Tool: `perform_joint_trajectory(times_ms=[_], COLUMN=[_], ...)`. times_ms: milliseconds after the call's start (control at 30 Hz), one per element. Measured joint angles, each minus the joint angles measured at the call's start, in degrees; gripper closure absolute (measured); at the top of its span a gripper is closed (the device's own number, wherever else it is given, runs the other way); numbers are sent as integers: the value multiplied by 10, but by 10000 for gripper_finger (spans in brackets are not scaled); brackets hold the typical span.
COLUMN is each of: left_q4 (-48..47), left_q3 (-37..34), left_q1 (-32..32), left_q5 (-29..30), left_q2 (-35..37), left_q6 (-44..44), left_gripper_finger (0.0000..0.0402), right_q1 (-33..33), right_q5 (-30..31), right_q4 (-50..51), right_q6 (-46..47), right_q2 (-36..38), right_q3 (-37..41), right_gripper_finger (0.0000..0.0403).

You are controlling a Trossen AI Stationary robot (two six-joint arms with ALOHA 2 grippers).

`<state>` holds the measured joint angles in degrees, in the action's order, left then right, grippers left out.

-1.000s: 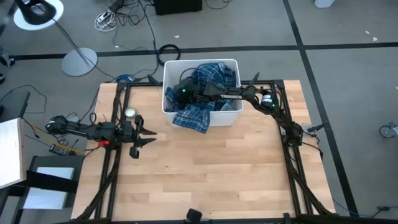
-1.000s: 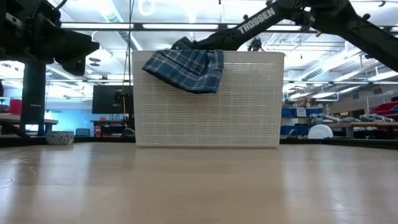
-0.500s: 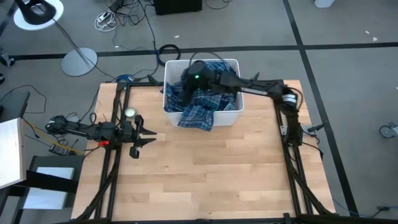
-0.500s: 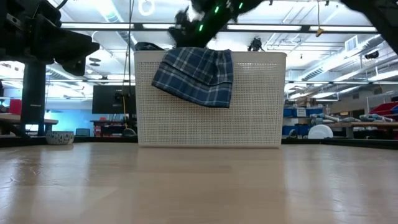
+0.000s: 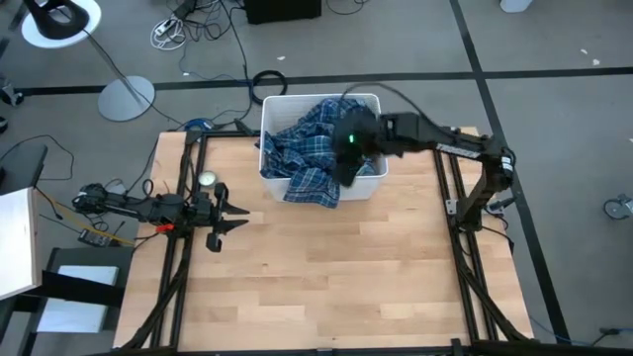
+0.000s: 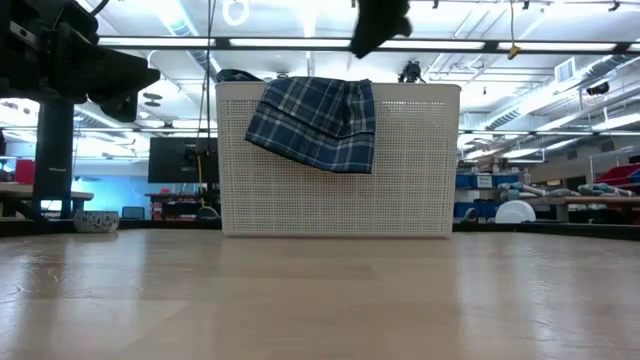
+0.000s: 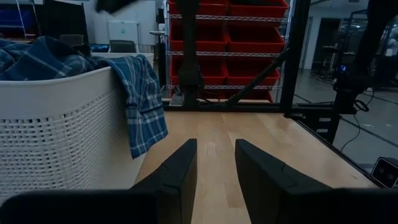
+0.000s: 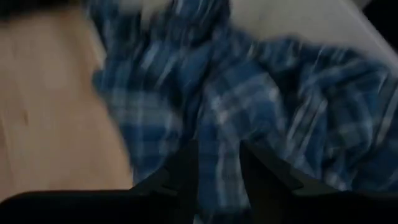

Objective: Sort clothes
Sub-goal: Put the blue and white patterned shirt into the white laundry bin

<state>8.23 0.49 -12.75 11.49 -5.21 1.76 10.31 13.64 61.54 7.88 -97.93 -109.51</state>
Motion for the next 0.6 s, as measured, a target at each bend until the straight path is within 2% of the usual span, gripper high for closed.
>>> perform_joint_trajectory(times_ms=[167, 333, 500, 600], left_q4=[0, 0, 0, 0], left_q3=[0, 0, 0, 0], left_q1=[0, 0, 0, 0], left_q5=[0, 0, 0, 0], left_q2=[0, 0, 0, 0], left_q6=[0, 0, 0, 0], left_gripper_finger=[286, 286, 286, 286], right_q1=[-81, -145, -192, -219], right_q5=[72, 106, 111, 138], right_q4=[88, 122, 130, 92], right_q6=[15, 115, 219, 274], right_q2=[3, 6, 8, 14], right_q3=[0, 33, 122, 199], right_gripper_finger=[286, 286, 286, 286])
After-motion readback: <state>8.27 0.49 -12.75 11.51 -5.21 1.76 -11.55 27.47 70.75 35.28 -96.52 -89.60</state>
